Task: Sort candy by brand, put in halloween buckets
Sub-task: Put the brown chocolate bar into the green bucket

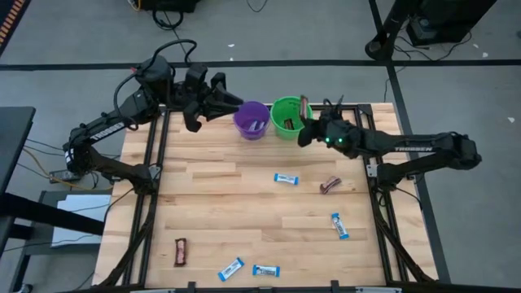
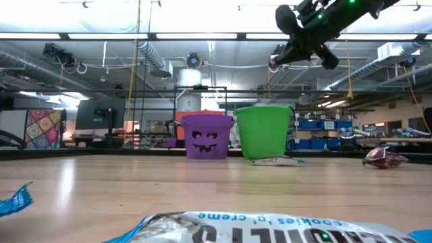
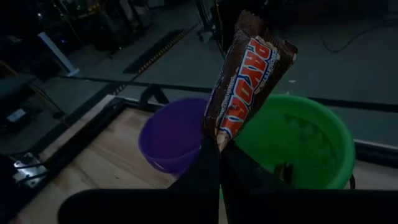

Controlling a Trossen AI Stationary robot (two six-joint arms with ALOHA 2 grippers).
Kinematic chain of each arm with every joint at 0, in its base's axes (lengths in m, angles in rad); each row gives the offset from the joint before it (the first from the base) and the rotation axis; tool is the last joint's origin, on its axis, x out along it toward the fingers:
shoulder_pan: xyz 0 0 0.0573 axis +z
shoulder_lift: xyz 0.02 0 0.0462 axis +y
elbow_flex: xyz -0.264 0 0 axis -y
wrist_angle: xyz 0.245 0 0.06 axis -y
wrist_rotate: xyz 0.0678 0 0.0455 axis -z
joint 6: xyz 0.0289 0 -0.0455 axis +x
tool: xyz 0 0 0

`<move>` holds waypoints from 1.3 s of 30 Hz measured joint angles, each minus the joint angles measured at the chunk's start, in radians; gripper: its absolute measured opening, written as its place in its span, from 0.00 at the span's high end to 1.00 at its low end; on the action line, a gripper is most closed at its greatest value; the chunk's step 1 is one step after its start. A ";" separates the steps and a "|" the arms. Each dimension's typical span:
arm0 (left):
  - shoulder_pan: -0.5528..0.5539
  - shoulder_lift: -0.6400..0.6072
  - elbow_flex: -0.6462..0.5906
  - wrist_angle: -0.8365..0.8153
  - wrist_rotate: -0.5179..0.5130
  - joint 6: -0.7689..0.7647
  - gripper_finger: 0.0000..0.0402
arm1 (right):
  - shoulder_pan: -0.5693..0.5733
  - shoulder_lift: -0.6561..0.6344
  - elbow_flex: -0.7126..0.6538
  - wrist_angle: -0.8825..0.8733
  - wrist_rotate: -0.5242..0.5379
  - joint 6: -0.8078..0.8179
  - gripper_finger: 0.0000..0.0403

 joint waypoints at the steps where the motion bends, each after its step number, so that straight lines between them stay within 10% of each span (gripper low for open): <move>1: 0.000 0.000 0.000 0.009 0.000 0.001 0.65 | 0.000 -0.003 0.000 0.001 0.000 0.000 0.98; 14: 0.106 0.132 0.000 0.182 -0.380 0.113 0.65 | -0.106 -0.004 0.000 -0.022 -0.227 -0.041 0.98; 24: 0.220 0.317 0.000 0.426 -0.428 -0.025 0.65 | -0.345 0.011 0.000 0.003 -0.586 -0.113 0.98; 39: 0.299 0.335 0.000 0.450 -0.429 -0.059 0.65 | -0.472 0.181 0.001 0.204 -0.825 -0.072 0.98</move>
